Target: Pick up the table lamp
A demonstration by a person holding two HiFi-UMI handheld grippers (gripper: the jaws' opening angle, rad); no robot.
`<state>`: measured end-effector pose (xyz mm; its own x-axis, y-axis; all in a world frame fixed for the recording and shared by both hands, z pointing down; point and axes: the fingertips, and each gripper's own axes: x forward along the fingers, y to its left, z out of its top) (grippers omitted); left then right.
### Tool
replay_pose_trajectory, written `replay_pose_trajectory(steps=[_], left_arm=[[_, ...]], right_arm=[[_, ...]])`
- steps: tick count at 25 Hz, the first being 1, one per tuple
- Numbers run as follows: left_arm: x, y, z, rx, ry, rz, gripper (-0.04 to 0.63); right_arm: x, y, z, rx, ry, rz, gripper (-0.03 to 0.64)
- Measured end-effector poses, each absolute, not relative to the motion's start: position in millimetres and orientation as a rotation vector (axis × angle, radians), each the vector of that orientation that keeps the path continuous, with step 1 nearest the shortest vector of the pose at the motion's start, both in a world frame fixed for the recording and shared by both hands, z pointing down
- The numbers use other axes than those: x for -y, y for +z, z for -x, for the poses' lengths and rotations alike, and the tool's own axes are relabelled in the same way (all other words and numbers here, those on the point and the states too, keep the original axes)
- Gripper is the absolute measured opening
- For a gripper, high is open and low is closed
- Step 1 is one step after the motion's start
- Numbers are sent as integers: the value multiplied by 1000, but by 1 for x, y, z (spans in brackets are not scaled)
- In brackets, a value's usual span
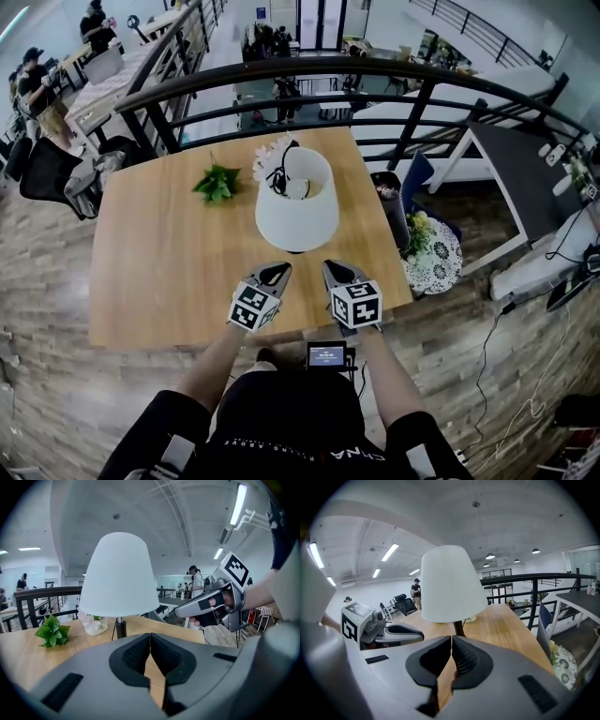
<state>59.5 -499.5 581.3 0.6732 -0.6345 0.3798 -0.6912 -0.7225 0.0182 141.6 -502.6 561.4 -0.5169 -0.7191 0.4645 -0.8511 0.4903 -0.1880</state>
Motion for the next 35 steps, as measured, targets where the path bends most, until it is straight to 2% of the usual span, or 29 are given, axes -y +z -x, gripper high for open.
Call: replay_pose_trajectory(steps=[23, 32, 33, 35], left_arm=[[506, 586, -66, 1017, 494, -2736, 18], [530, 599, -73, 1213, 451, -2682, 22], [536, 602, -73, 1247, 436, -2664, 45], [550, 607, -73, 1309, 411, -2624, 174]], right_arm=[[501, 556, -145, 2369, 518, -1358, 31], [512, 559, -159, 2402, 504, -1289, 31], [515, 560, -159, 2407, 501, -1276, 31], [522, 562, -158, 2415, 495, -1253, 31]])
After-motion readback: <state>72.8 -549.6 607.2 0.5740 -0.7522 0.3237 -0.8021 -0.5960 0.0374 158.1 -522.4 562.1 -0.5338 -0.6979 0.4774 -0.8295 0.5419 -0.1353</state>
